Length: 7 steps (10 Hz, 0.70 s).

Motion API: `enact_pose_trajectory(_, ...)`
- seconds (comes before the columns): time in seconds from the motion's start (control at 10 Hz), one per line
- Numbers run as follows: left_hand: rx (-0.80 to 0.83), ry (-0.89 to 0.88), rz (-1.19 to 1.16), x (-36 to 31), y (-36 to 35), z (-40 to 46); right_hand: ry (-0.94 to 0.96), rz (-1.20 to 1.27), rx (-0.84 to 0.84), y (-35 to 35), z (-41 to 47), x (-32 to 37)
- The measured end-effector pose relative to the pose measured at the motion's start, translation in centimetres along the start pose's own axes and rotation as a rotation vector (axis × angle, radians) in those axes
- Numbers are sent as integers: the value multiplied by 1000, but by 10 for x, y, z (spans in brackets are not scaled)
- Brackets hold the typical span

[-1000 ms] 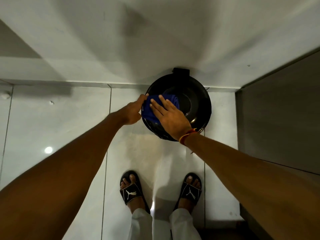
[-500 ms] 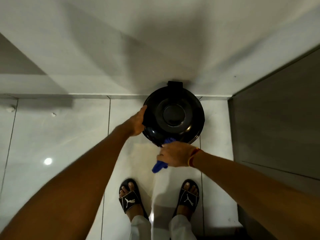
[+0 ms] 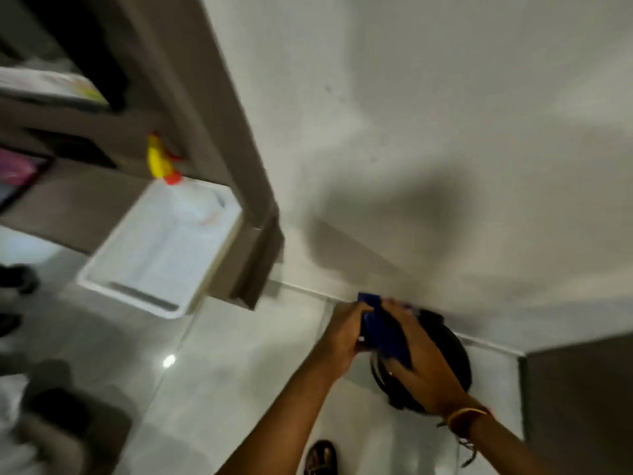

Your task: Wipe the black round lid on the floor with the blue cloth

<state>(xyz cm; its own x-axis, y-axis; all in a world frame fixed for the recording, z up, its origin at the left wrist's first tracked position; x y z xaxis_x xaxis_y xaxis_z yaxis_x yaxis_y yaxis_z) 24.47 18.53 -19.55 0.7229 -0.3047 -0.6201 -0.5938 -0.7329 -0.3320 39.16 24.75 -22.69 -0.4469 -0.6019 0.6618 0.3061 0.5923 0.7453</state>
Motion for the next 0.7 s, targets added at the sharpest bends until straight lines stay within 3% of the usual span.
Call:
enact_pose_trajectory(0.1, -22, -245, 8, -77, 24, -55, -67, 488, -61, 29, 34, 88)
enact_pose_trajectory(0.2, -117, -378, 5, -131, 65, -97, -257, 840, -48, 18, 79, 168)
enact_pose_trajectory(0.3, -258, -459, -123, -173, 132, -124, -352, 920, 39, -10, 129, 242)
enact_pose_trajectory(0.4, -425, -403, -135, -207, 199, -125, -431, 937, 131, -44, 176, 288)
enact_pose_trajectory(0.5, -528, -271, -20, -226, 251, -102, -458, 698, 223, -66, 213, 312)
enact_pose_trajectory(0.6, -568, -173, 53, -234, 280, -75, -463, 544, 369, -85, 237, 327)
enact_pose_trajectory(0.7, -592, -108, 203, -229, 287, -57, -493, 466, 407, -88, 244, 323)
Point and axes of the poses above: each hand's wrist, its own z-axis towards the middle knuckle, its own y-axis out of the back of the hand, x = y × z, the point moved 1 cm from there along z, towards the middle knuckle, and after that the axes turned 14 degrees about -z, right-handed, at the moved point
